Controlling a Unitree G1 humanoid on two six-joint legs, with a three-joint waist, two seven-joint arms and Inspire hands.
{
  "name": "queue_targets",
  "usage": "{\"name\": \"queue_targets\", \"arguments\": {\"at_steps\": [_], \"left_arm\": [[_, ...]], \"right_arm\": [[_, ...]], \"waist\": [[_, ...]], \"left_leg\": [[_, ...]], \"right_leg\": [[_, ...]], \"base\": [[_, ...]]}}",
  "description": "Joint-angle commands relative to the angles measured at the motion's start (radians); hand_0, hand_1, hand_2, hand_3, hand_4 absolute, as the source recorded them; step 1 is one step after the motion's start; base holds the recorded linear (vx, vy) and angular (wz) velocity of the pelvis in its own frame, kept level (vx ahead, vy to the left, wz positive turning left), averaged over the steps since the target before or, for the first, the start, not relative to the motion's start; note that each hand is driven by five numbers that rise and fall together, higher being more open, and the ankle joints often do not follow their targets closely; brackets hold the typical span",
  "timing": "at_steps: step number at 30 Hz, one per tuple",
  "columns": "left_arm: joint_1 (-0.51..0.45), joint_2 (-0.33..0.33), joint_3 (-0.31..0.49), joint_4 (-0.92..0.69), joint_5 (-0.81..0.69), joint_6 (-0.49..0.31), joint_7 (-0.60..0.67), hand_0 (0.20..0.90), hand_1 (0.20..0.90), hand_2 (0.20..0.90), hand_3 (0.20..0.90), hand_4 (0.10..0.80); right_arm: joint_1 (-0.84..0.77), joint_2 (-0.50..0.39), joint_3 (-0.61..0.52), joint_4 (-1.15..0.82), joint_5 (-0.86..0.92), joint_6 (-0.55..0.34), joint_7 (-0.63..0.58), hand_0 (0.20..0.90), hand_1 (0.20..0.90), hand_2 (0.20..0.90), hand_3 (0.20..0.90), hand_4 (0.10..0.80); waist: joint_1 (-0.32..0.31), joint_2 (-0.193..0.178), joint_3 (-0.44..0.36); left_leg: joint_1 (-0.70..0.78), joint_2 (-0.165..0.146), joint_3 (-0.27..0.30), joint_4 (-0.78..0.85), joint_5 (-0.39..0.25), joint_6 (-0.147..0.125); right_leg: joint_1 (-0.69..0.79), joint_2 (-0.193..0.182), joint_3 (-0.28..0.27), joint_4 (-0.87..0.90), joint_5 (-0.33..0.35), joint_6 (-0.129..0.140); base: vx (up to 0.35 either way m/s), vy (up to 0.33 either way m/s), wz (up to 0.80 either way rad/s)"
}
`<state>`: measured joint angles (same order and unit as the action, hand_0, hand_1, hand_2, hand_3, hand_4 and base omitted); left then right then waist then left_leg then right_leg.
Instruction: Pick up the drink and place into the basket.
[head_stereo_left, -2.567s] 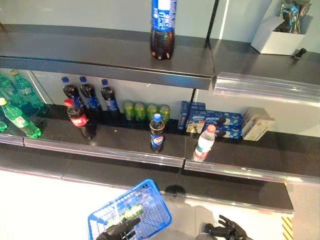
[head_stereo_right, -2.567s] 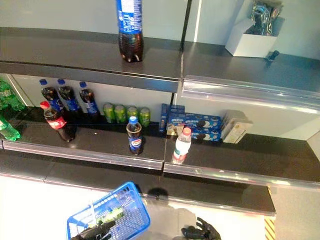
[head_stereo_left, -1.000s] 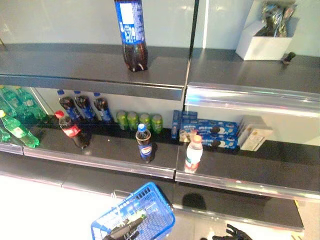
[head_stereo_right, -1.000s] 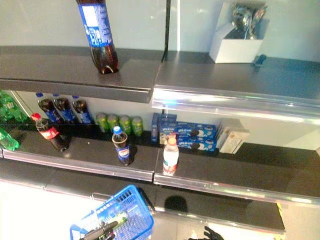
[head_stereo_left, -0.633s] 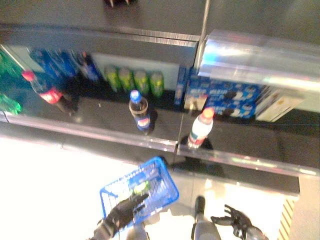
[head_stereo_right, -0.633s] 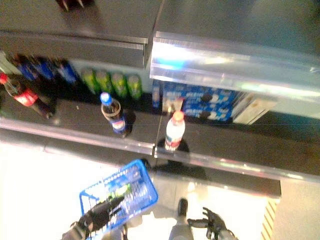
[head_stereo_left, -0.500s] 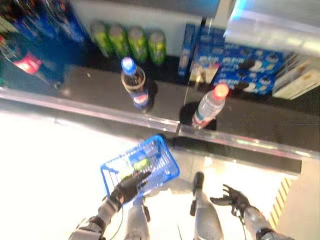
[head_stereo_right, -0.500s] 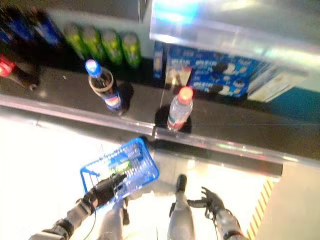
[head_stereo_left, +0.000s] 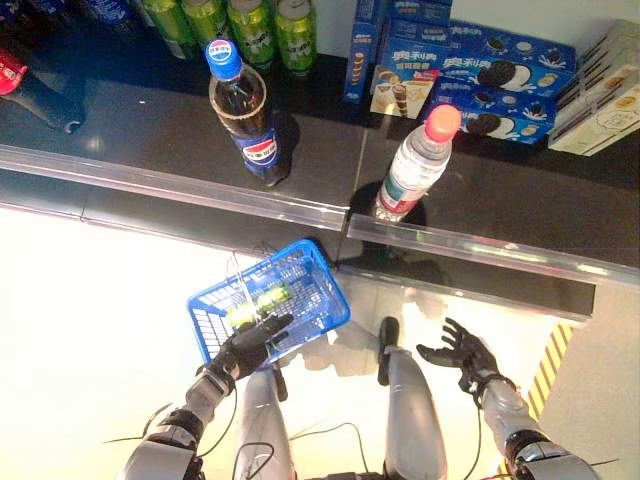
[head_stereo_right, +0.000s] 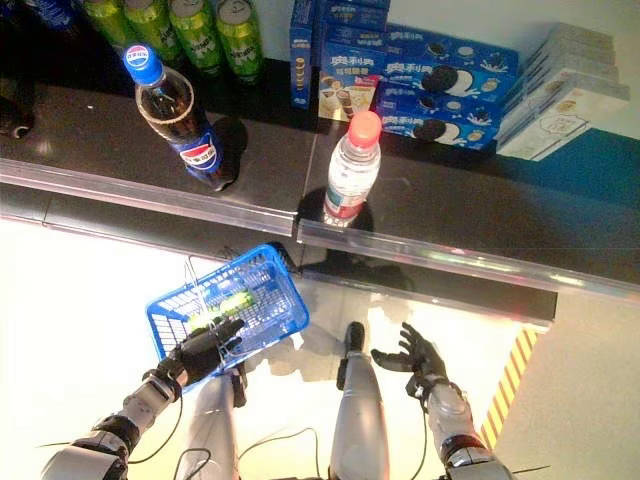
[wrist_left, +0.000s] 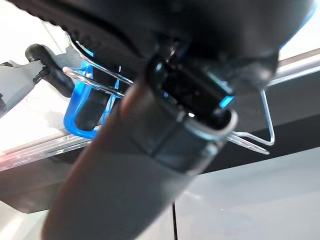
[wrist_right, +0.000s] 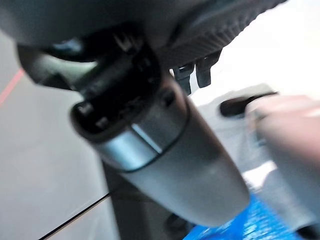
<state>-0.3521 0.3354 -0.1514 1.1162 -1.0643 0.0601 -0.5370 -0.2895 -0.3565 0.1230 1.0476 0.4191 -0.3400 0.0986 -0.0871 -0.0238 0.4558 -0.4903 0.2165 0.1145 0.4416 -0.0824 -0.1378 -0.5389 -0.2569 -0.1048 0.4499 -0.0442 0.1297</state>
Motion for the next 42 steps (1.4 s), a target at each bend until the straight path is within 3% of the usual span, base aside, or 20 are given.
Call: {"name": "queue_targets", "arguments": {"at_steps": [1, 5, 10, 13, 26, 42], "left_arm": [[0.085, 0.017, -0.028, -0.119, -0.073, -0.007, -0.057, 0.300, 0.300, 0.300, 0.200, 0.100], [0.116, 0.026, -0.023, -0.176, -0.079, 0.000, -0.032, 0.300, 0.300, 0.300, 0.200, 0.100], [0.147, 0.040, -0.012, -0.213, -0.077, 0.011, -0.026, 0.300, 0.300, 0.300, 0.200, 0.100], [0.161, 0.045, -0.019, -0.218, -0.085, 0.004, -0.038, 0.300, 0.300, 0.300, 0.200, 0.100], [0.182, 0.030, -0.040, -0.212, -0.108, -0.013, -0.067, 0.300, 0.300, 0.300, 0.200, 0.100], [0.179, 0.037, -0.055, -0.203, -0.119, -0.015, -0.088, 0.300, 0.300, 0.300, 0.200, 0.100]], "right_arm": [[0.047, -0.036, 0.022, -0.211, 0.040, -0.084, -0.054, 0.900, 0.900, 0.900, 0.900, 0.800], [0.074, -0.058, 0.049, -0.426, -0.039, -0.090, -0.088, 0.900, 0.900, 0.900, 0.900, 0.800], [0.100, -0.144, 0.108, -0.670, -0.326, -0.088, -0.130, 0.900, 0.900, 0.900, 0.900, 0.800], [0.102, -0.209, 0.131, -0.770, -0.342, -0.082, -0.104, 0.900, 0.900, 0.900, 0.900, 0.800], [0.088, -0.312, 0.140, -0.982, -0.417, -0.086, -0.155, 0.900, 0.900, 0.900, 0.900, 0.800], [0.058, -0.400, 0.179, -1.110, -0.495, -0.048, -0.139, 0.900, 0.900, 0.900, 0.900, 0.800]], "waist": [[0.017, -0.040, -0.098], [0.011, -0.048, -0.095], [0.006, -0.053, -0.088], [0.006, -0.051, -0.081], [-0.003, -0.026, -0.062], [-0.006, -0.019, -0.042]], "left_leg": [[-0.029, 0.053, -0.055, 0.046, -0.007, -0.002], [-0.024, 0.054, -0.050, 0.038, -0.004, -0.002], [-0.016, 0.051, -0.050, 0.038, -0.003, 0.000], [-0.008, 0.047, -0.050, 0.034, 0.001, -0.001], [0.023, 0.046, -0.027, 0.020, 0.008, -0.006], [0.040, 0.048, -0.022, 0.011, 0.016, -0.009]], "right_leg": [[-0.009, -0.059, 0.049, -0.081, 0.100, 0.060], [-0.002, -0.062, 0.042, -0.097, 0.108, 0.064], [0.010, -0.068, 0.037, -0.100, 0.106, 0.067], [0.018, -0.073, 0.033, -0.102, 0.104, 0.069], [0.035, -0.092, 0.035, -0.100, 0.100, 0.079], [0.054, -0.098, 0.031, -0.107, 0.101, 0.085]], "base": [[0.000, 0.000, 0.00], [0.000, 0.000, 0.00], [0.006, 0.001, 0.00], [0.023, 0.010, 0.00], [0.013, 0.029, 0.00], [0.001, 0.002, 0.00]]}}
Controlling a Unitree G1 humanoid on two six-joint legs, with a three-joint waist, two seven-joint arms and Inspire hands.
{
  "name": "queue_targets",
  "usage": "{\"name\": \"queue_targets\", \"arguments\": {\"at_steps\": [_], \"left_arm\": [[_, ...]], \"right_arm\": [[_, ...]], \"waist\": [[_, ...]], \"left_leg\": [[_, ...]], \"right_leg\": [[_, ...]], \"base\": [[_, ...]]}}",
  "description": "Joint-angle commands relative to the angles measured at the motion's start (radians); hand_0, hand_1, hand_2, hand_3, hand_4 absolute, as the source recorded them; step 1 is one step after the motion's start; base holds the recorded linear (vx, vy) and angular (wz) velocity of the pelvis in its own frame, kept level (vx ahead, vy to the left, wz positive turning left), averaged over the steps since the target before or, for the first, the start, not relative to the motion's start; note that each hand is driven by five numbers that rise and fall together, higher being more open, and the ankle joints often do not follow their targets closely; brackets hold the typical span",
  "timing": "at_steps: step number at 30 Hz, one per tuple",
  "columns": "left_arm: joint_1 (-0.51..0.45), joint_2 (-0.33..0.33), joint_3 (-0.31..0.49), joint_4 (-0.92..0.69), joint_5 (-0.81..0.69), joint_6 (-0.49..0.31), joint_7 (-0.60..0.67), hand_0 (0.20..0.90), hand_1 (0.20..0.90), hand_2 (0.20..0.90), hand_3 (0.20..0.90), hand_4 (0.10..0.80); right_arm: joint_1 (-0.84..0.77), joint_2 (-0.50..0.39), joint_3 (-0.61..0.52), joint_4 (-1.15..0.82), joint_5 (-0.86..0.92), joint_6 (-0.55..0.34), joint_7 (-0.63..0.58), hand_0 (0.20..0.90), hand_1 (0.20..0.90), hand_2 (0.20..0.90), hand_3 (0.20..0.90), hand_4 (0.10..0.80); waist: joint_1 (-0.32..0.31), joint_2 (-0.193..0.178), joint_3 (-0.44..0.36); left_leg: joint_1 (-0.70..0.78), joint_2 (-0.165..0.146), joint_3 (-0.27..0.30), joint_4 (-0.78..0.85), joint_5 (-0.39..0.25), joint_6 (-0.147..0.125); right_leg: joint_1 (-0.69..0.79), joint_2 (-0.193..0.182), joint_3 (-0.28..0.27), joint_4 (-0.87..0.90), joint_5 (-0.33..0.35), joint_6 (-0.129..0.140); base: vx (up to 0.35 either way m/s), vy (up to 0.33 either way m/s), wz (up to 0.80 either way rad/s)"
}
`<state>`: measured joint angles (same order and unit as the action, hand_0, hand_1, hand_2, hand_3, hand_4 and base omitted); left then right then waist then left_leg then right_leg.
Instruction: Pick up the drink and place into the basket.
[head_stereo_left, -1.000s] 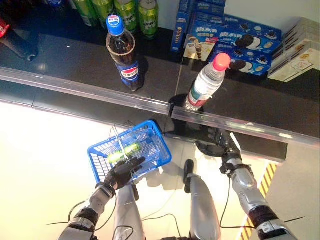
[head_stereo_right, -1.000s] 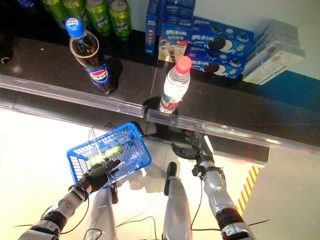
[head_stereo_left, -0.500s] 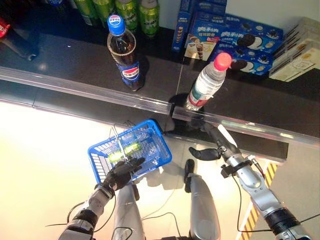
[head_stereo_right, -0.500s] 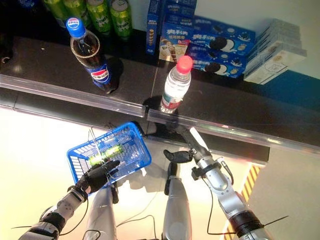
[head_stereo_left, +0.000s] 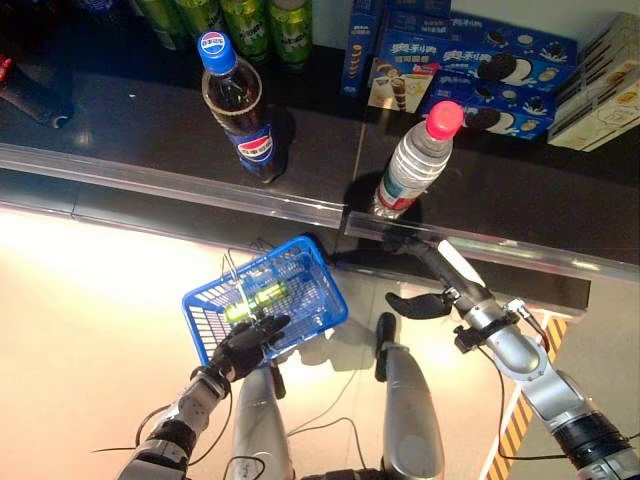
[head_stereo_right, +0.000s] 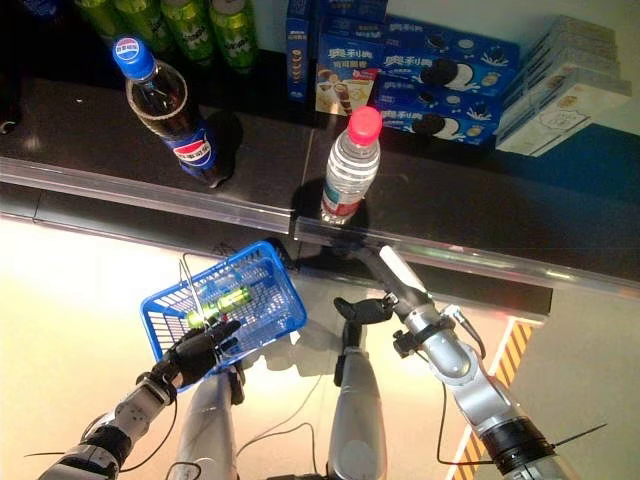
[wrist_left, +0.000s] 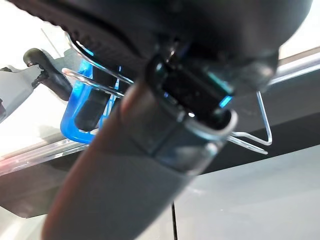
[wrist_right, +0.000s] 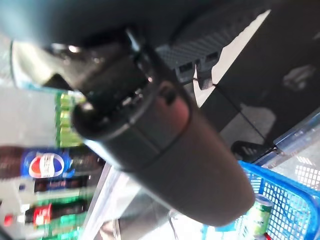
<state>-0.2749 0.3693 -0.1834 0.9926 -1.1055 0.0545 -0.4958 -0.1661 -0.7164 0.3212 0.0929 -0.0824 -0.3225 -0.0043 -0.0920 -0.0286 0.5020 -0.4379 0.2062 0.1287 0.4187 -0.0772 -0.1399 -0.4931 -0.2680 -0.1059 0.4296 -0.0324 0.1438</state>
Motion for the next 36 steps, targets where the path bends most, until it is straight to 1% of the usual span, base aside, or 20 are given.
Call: {"name": "queue_targets", "arguments": {"at_steps": [1, 7, 10, 16, 20, 29, 36], "left_arm": [[0.098, 0.004, -0.025, -0.074, -0.078, -0.012, -0.132, 0.300, 0.300, 0.300, 0.200, 0.100], [0.089, 0.010, -0.040, -0.078, -0.093, -0.016, -0.130, 0.300, 0.300, 0.300, 0.200, 0.100], [0.090, 0.009, -0.043, -0.079, -0.098, -0.019, -0.128, 0.300, 0.300, 0.300, 0.200, 0.100], [0.097, -0.002, -0.044, -0.080, -0.102, -0.031, -0.125, 0.300, 0.300, 0.300, 0.200, 0.100], [0.100, -0.011, -0.040, -0.080, -0.103, -0.038, -0.127, 0.300, 0.300, 0.300, 0.200, 0.100], [0.111, -0.023, -0.016, -0.068, -0.094, -0.043, -0.134, 0.300, 0.300, 0.300, 0.200, 0.100], [0.115, -0.029, -0.001, -0.053, -0.085, -0.043, -0.148, 0.300, 0.300, 0.300, 0.200, 0.100]], "right_arm": [[-0.071, -0.048, -0.006, -0.157, 0.010, -0.058, -0.026, 0.900, 0.900, 0.900, 0.900, 0.800], [-0.076, -0.056, 0.021, -0.155, 0.025, -0.068, -0.028, 0.900, 0.900, 0.900, 0.900, 0.800], [-0.074, -0.055, 0.022, -0.165, 0.072, -0.076, -0.050, 0.900, 0.900, 0.900, 0.900, 0.800], [-0.049, -0.024, -0.022, -0.185, 0.165, -0.117, -0.073, 0.900, 0.900, 0.900, 0.900, 0.800], [-0.026, 0.016, -0.064, -0.189, 0.242, -0.152, -0.093, 0.900, 0.900, 0.900, 0.900, 0.800], [0.016, 0.080, -0.152, -0.201, 0.314, -0.217, -0.113, 0.900, 0.900, 0.900, 0.900, 0.800], [0.025, 0.100, -0.208, -0.214, 0.343, -0.245, -0.142, 0.900, 0.900, 0.900, 0.900, 0.800]], "waist": [[-0.001, -0.013, -0.083], [-0.002, -0.010, -0.077], [-0.004, -0.007, -0.074], [-0.011, -0.004, -0.069], [-0.018, -0.002, -0.067], [-0.029, -0.003, -0.064], [-0.035, -0.003, -0.061]], "left_leg": [[-0.009, 0.059, -0.036, 0.034, 0.010, -0.008], [-0.008, 0.055, -0.038, 0.026, 0.017, -0.006], [-0.004, 0.055, -0.035, 0.021, 0.020, -0.005], [0.010, 0.056, -0.026, 0.011, 0.021, -0.004], [0.013, 0.058, -0.018, 0.010, 0.021, -0.002], [0.027, 0.063, 0.001, 0.006, 0.020, 0.003], [0.036, 0.068, 0.012, 0.003, 0.021, 0.005]], "right_leg": [[0.012, -0.085, 0.032, -0.087, 0.087, 0.070], [0.016, -0.084, 0.028, -0.091, 0.087, 0.068], [0.019, -0.082, 0.027, -0.090, 0.085, 0.066], [0.028, -0.077, 0.027, -0.098, 0.085, 0.065], [0.031, -0.073, 0.030, -0.099, 0.084, 0.062], [0.041, -0.067, 0.033, -0.106, 0.085, 0.058], [0.053, -0.065, 0.030, -0.114, 0.086, 0.055]], "base": [[-0.030, 0.001, 0.01], [-0.006, 0.000, 0.00], [0.000, 0.000, 0.00], [0.000, 0.000, 0.00], [0.000, 0.000, 0.00], [0.001, 0.002, -0.02], [0.000, 0.000, 0.00]]}}
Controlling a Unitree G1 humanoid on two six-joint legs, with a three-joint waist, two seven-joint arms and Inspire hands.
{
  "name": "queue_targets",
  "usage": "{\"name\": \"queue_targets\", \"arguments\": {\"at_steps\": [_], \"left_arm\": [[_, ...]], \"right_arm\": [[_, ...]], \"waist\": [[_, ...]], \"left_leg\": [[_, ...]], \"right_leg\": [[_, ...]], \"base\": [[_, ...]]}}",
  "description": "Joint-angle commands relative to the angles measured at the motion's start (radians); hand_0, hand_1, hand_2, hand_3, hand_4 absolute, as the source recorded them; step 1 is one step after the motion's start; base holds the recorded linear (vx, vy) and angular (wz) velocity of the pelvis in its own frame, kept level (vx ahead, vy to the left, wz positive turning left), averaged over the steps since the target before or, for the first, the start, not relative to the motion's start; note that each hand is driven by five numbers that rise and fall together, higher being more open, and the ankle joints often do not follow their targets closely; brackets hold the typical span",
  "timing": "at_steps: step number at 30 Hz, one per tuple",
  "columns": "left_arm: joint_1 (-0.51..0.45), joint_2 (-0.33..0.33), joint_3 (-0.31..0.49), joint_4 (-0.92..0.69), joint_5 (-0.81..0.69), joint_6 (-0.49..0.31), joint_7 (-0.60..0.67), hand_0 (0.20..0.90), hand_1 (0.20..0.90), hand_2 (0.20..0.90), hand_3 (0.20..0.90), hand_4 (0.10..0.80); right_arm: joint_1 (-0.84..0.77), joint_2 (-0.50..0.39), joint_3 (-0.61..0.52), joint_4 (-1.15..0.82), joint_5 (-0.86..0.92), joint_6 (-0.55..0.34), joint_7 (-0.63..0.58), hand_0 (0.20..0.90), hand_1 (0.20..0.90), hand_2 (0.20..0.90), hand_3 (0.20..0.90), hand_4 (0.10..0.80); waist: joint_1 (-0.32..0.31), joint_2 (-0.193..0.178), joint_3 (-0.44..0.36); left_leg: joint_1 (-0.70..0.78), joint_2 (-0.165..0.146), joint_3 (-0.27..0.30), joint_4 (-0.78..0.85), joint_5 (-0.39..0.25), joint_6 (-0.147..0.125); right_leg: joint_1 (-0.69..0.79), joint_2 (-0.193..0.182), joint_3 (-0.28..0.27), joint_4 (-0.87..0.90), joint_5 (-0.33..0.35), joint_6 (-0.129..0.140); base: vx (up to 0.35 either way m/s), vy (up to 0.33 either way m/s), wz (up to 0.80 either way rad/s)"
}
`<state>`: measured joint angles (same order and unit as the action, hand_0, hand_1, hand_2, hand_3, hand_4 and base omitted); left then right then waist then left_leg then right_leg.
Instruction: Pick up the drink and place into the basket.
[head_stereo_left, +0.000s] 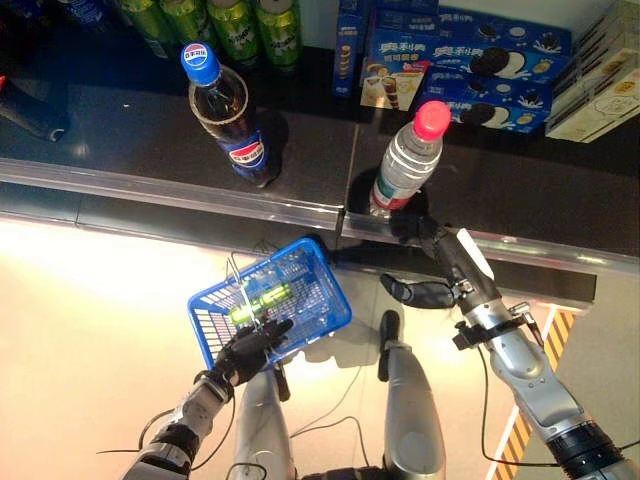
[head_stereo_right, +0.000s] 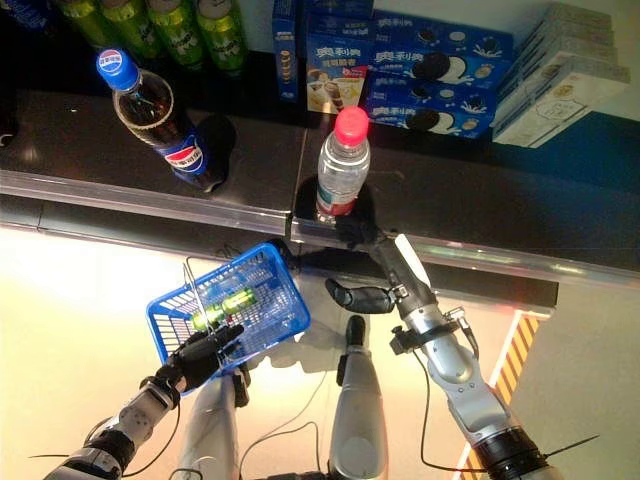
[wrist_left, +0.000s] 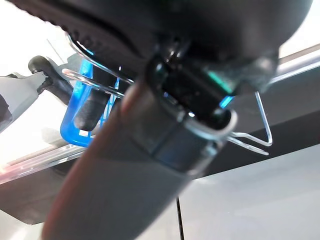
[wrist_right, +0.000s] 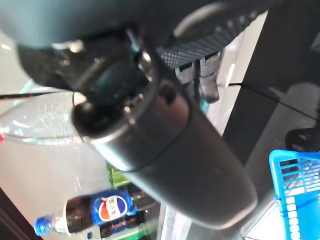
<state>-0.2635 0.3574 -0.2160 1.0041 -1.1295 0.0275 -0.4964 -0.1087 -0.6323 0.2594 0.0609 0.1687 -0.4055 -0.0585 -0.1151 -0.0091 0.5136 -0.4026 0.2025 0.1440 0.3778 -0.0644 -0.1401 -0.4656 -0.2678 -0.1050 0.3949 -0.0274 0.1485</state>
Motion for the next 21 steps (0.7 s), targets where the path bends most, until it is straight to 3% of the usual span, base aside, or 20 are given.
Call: {"name": "queue_targets", "arguments": {"at_steps": [1, 21], "left_arm": [[0.105, -0.019, 0.034, -0.062, -0.059, -0.018, -0.148, 0.300, 0.300, 0.300, 0.200, 0.100], [0.111, -0.031, 0.055, -0.045, -0.042, -0.019, -0.164, 0.300, 0.300, 0.300, 0.200, 0.100]], "right_arm": [[-0.030, 0.020, -0.156, -0.182, 0.101, -0.169, -0.088, 0.900, 0.900, 0.900, 0.900, 0.800], [-0.046, 0.032, -0.247, -0.244, 0.111, -0.205, -0.145, 0.900, 0.900, 0.900, 0.900, 0.800]], "waist": [[-0.012, -0.024, -0.073], [-0.013, -0.022, -0.059]], "left_leg": [[0.001, 0.072, -0.002, 0.045, 0.007, 0.005], [0.002, 0.073, 0.009, 0.061, -0.002, 0.009]], "right_leg": [[0.027, -0.065, 0.029, -0.080, 0.081, 0.049], [0.045, -0.059, 0.023, -0.079, 0.073, 0.039]], "base": [[0.000, 0.000, 0.00], [0.002, 0.001, 0.00]]}}
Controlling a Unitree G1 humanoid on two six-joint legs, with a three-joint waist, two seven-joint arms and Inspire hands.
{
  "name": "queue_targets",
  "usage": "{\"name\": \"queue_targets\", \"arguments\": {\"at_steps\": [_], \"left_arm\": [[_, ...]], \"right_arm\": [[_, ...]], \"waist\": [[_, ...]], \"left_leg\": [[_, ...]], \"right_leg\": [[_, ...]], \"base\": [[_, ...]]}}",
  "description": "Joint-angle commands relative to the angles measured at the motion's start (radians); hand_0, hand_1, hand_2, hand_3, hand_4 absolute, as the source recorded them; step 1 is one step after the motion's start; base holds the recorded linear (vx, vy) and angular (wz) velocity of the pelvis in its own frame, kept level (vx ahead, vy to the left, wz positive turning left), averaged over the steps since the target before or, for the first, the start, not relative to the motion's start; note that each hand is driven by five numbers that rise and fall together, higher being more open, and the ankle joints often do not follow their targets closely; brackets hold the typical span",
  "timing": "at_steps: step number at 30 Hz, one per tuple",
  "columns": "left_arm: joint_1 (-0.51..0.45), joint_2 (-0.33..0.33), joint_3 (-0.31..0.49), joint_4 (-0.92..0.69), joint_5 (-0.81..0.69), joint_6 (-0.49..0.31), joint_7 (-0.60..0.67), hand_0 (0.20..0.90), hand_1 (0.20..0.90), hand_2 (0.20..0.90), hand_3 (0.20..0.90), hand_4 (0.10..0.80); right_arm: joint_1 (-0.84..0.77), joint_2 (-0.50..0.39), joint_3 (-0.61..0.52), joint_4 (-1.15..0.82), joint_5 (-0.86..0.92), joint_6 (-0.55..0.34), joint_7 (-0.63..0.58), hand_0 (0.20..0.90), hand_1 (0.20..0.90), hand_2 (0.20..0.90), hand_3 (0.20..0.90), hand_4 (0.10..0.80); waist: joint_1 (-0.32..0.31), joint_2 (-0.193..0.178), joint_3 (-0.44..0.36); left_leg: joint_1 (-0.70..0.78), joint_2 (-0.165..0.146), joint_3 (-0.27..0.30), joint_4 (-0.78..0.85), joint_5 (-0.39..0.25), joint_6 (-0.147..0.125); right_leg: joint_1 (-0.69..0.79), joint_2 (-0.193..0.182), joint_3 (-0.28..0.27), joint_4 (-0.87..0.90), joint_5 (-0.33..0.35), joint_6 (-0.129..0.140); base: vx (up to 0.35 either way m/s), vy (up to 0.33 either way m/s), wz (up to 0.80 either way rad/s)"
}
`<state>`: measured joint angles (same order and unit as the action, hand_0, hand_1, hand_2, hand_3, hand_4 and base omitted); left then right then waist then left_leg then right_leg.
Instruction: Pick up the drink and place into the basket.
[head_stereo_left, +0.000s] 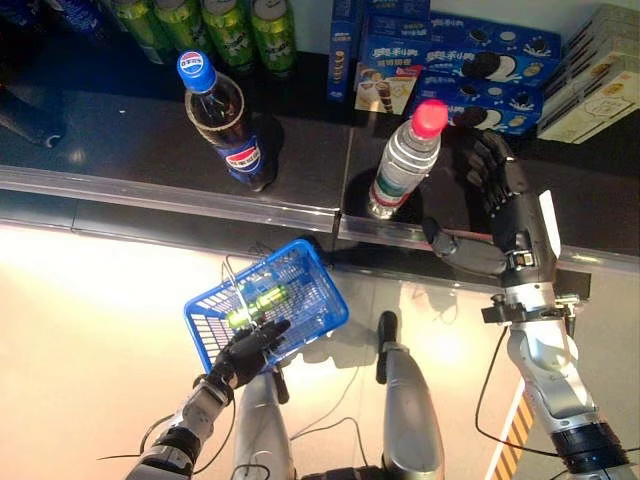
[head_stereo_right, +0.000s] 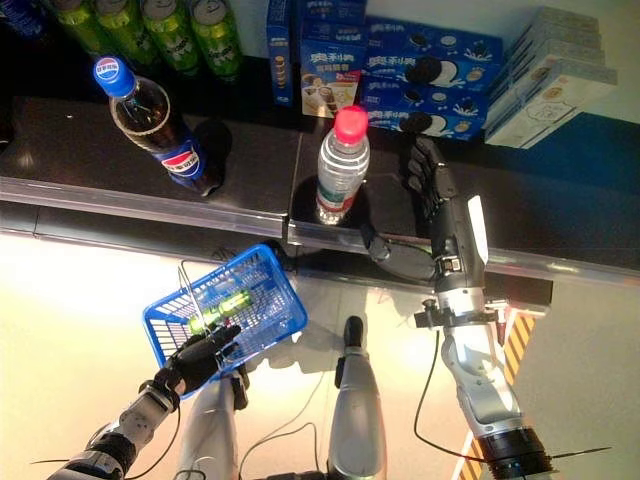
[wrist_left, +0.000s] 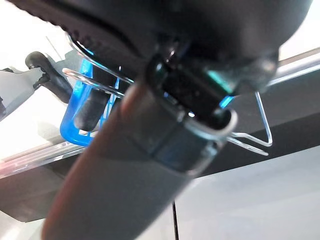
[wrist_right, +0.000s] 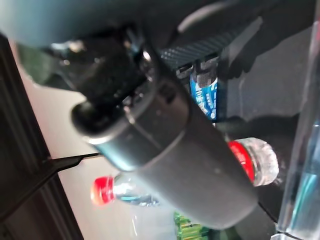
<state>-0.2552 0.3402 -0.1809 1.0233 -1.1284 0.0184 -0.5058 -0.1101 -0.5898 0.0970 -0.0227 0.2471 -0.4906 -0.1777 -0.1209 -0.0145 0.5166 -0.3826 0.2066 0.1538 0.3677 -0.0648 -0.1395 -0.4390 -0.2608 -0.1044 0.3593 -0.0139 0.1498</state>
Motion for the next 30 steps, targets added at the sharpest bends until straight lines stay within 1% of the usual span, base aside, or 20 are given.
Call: {"name": "queue_targets", "arguments": {"at_steps": [1, 10, 24, 30], "left_arm": [[0.103, -0.014, 0.021, -0.063, -0.044, -0.009, -0.156, 0.300, 0.300, 0.300, 0.200, 0.100], [0.093, -0.016, 0.020, -0.051, -0.041, -0.007, -0.159, 0.300, 0.300, 0.300, 0.200, 0.100], [0.079, -0.005, 0.014, -0.037, -0.028, 0.008, -0.163, 0.300, 0.300, 0.300, 0.200, 0.100], [0.073, -0.002, 0.008, -0.043, -0.016, 0.014, -0.158, 0.300, 0.300, 0.300, 0.200, 0.100]], "right_arm": [[-0.044, -0.010, -0.086, -0.162, 0.033, -0.120, -0.024, 0.900, 0.900, 0.900, 0.900, 0.800], [-0.084, -0.018, -0.073, -0.167, 0.053, -0.116, 0.026, 0.900, 0.900, 0.900, 0.900, 0.800], [-0.172, -0.019, -0.034, -0.119, 0.140, -0.028, 0.122, 0.900, 0.900, 0.900, 0.900, 0.800], [-0.219, -0.030, -0.031, -0.060, 0.177, -0.011, 0.141, 0.900, 0.900, 0.900, 0.900, 0.800]], "waist": [[-0.008, -0.017, -0.062], [-0.003, -0.015, -0.058], [0.018, -0.012, -0.057], [0.031, -0.011, -0.057]], "left_leg": [[-0.018, 0.069, -0.001, 0.072, -0.001, 0.009], [-0.025, 0.067, -0.003, 0.081, -0.003, 0.010], [-0.029, 0.064, -0.012, 0.090, -0.004, 0.006], [-0.031, 0.062, -0.018, 0.089, -0.003, 0.006]], "right_leg": [[0.019, -0.066, 0.023, -0.044, 0.060, 0.038], [0.017, -0.068, 0.019, -0.039, 0.058, 0.034], [0.026, -0.078, 0.000, -0.041, 0.058, 0.032], [0.026, -0.080, -0.008, -0.040, 0.058, 0.031]], "base": [[0.000, 0.000, 0.00], [0.000, 0.000, 0.00], [0.000, 0.000, 0.00], [0.000, 0.000, 0.00]]}}
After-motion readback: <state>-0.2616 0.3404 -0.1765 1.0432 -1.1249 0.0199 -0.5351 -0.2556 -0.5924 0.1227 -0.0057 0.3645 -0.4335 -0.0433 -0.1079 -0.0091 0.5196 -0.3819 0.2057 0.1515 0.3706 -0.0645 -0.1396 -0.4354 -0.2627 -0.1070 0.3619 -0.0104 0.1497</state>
